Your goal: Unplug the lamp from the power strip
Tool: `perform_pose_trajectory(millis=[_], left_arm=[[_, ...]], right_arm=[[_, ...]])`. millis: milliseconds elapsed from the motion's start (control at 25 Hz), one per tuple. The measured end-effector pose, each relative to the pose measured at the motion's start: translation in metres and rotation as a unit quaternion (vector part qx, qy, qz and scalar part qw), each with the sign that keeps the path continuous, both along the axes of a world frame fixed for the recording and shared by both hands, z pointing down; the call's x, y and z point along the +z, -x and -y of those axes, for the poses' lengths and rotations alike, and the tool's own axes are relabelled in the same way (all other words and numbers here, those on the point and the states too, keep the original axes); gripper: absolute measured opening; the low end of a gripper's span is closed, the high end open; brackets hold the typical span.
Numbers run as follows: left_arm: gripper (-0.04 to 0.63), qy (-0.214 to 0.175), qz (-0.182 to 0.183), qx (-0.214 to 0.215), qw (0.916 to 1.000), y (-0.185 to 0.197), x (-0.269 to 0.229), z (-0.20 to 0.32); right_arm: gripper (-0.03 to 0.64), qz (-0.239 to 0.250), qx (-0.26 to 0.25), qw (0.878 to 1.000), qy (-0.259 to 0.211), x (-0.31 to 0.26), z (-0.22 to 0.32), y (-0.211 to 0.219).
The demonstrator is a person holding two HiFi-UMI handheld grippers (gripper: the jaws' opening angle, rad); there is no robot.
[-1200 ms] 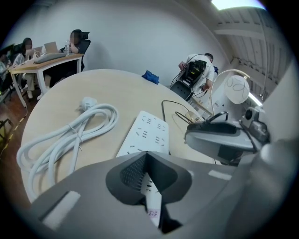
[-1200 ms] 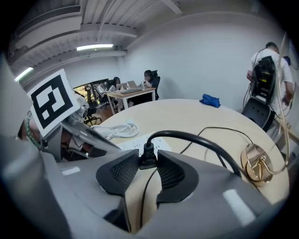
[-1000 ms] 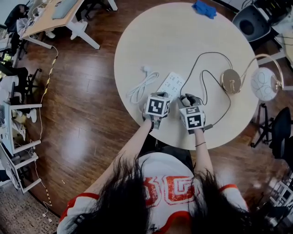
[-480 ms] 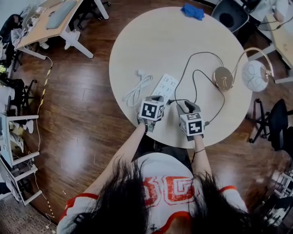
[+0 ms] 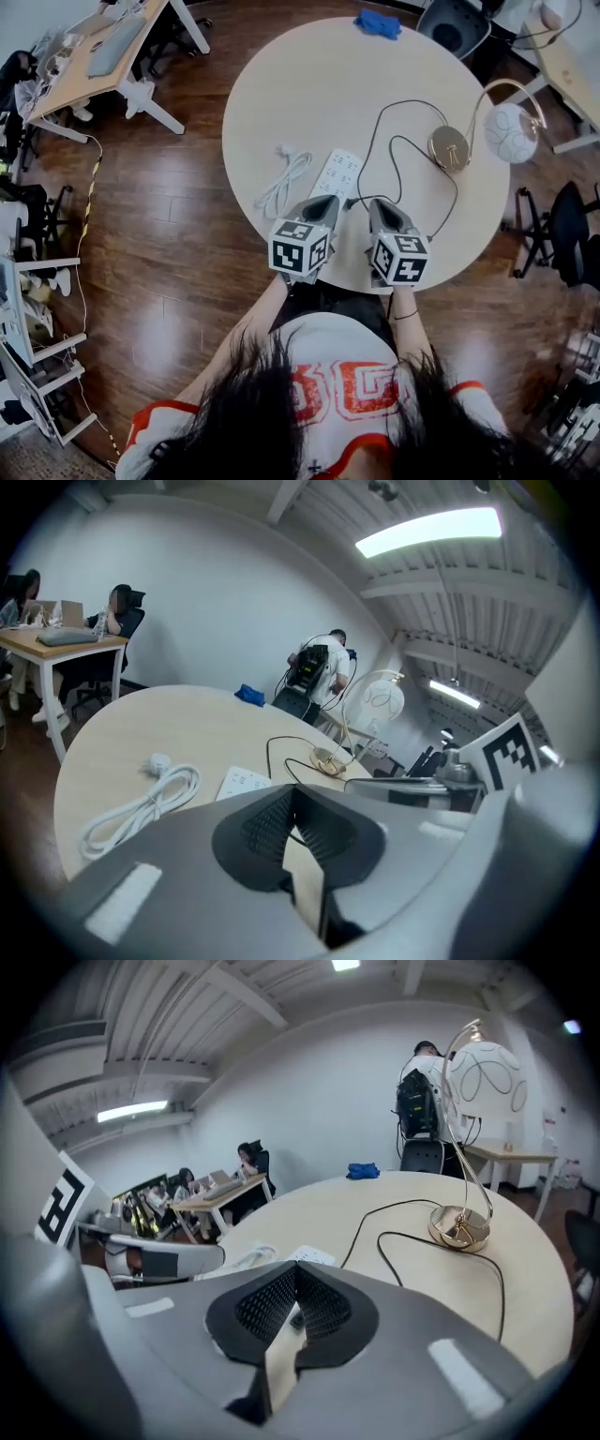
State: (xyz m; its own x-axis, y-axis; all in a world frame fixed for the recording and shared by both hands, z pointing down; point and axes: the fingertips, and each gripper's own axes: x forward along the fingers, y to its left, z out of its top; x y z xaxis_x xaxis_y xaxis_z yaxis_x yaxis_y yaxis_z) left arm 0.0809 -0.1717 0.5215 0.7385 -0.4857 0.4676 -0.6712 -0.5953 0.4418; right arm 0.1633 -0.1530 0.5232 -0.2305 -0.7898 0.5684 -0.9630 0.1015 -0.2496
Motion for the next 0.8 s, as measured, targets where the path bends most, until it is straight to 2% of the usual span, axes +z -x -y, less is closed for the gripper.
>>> perform_pose_trajectory(millis=[120, 200, 400, 800], left_arm=[[0.000, -0.026, -0.027, 0.007, 0.9993, 0.006, -0.027, -0.010], [0.000, -0.040, -0.045, 0.010, 0.9981, 0.011, -0.042, -0.016], [0.000, -0.057, -0.081, 0.009, 0.9950, 0.023, -0.065, -0.025], [0.000, -0.057, -0.090, 0.027, 0.9940, 0.014, -0.069, -0.049]], right_arm=[[0.002, 0.066, 0.026, 0.997, -0.023, -0.020, -0.005, 0.012], [0.000, 0.089, 0.039, 0.995, -0.035, -0.031, -0.010, 0.018], [0.000, 0.075, 0.057, 0.994, -0.059, -0.050, -0.029, 0.028], [0.000, 0.050, 0.063, 0.995, -0.060, -0.054, -0.052, 0.026]])
